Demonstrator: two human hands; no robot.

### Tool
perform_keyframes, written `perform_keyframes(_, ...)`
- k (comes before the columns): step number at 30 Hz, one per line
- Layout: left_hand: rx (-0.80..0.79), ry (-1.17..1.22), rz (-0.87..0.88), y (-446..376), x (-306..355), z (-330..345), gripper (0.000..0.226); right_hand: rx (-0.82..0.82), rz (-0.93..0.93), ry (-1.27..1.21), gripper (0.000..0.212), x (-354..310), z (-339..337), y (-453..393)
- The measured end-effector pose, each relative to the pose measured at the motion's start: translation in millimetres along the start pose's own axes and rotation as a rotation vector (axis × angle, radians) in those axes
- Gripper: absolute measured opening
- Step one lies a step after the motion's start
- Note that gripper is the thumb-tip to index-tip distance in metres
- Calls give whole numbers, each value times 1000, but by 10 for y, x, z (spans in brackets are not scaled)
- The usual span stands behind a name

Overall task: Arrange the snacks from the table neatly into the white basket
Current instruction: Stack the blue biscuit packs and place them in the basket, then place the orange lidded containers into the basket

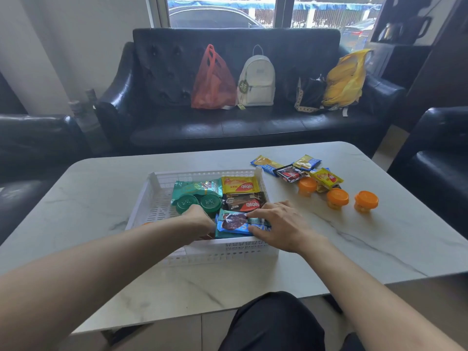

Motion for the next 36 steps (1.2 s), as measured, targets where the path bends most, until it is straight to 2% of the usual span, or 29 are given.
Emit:
perform_keyframes(5,-41,-10,5,109,47,4,26,-26,6,-32,47,-7,-43,-30)
perform_keyframes(14,-7,-122,-2,75,9,-40,23,-7,6,-59,41,0,-20,-101)
perform_keyframes(16,58,-243,59,96,46,-54,19,15,21,-51,41,10,-20,-109)
perform_keyframes(19,263,-523,207,174,223,-52,22,35,54,-39,39,46,-53,-117)
perform_keyframes(21,338,-608,304,221,348,-3,23,45,91,-20,39,70,-88,-112)
perform_keyframes(25,221,-737,473,218,555,257,42,95,180,24,40,141,-212,-46)
perform_keyframes(36,140,-843,595,100,1207,878,52,121,392,14,44,762,-458,356)
Point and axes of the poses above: each hand's wrist, its own y-axis away from the middle knuckle, its own z-axis out of the palm, x = y × z, the point moved 3 cm from there along -y, towards the middle knuckle, and after that the axes turned 15 degrees about -x, right-handed, at the moved point
